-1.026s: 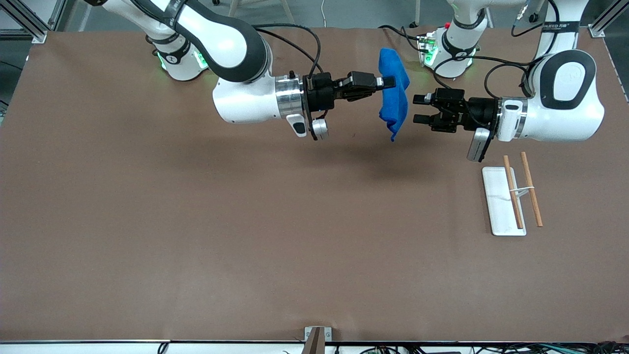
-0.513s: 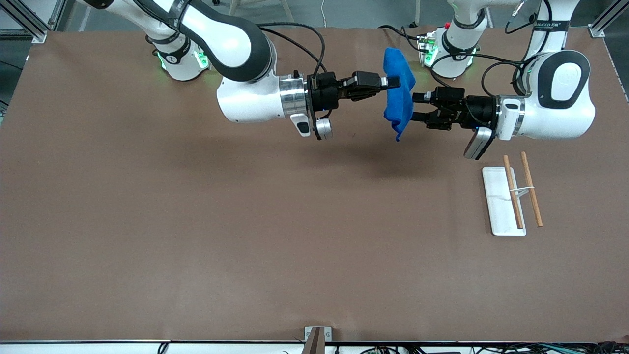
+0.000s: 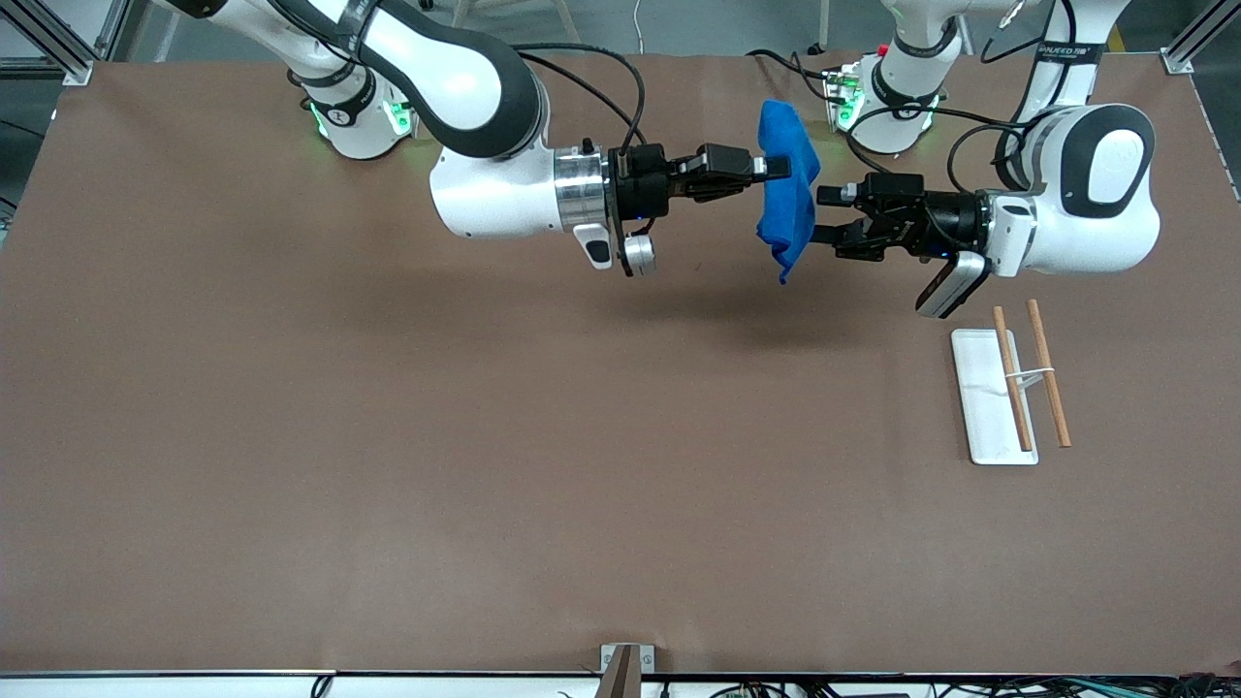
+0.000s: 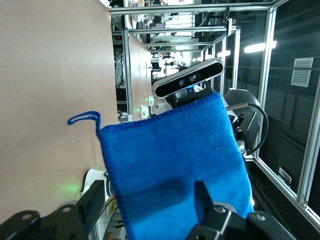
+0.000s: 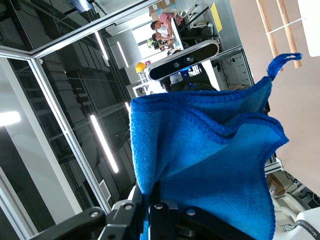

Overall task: Right arm passes towel to left arm to hang
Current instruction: 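Grasp the hanging towel with the left gripper beside the right gripper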

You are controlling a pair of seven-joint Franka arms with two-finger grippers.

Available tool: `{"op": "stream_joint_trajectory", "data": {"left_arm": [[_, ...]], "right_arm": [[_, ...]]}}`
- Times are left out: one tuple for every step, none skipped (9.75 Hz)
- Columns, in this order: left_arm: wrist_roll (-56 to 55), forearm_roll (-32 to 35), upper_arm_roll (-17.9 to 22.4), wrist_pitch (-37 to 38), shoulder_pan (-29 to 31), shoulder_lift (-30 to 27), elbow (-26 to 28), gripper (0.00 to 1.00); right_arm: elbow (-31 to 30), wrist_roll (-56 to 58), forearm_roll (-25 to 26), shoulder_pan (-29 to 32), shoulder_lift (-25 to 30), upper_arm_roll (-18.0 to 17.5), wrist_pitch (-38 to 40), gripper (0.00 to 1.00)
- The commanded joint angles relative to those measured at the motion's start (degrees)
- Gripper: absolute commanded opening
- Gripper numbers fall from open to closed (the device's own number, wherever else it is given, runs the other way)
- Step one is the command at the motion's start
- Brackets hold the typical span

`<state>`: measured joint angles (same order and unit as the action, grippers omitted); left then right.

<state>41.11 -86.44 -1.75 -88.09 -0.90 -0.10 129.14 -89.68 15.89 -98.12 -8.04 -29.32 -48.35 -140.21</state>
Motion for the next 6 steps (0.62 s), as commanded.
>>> {"op": "stream_joint_trajectory", "data": {"left_arm": [[2.8,-0.8,0.0,0.2,1.3,0.9,1.8,0.56],[2.8,-1.2,0.0,0.2,1.6,0.9,1.7,0.43],[2.8,-3.5,0.1,0.2,1.6,0.9,1.7,0.34],[2.8,-4.1,0.1,0.2,1.5,1.0,1.7,0.35],[2.6,-4.0,0.1,0.2,1.3,1.1,1.8,0.41],[2.5,-3.3,0.1,0.3,1.3,1.4,1.9,0.5]], "right_arm": [[1.3,1.1,-1.5,-0.4,-1.0,-0.6,-0.9,0.02],[1.3,1.1,-1.5,-0.4,-1.0,-0.6,-0.9,0.02],[1.3,1.0,-1.5,-0.4,-1.0,-0.6,-0.9,0.02],[1.3,1.0,-1.5,-0.4,-1.0,-0.6,-0.9,0.02],[1.3,1.0,-1.5,-0.4,-1.0,-0.6,-0.9,0.02],[1.3,1.0,-1.5,-0.4,-1.0,-0.6,-0.9,0.02]]}}
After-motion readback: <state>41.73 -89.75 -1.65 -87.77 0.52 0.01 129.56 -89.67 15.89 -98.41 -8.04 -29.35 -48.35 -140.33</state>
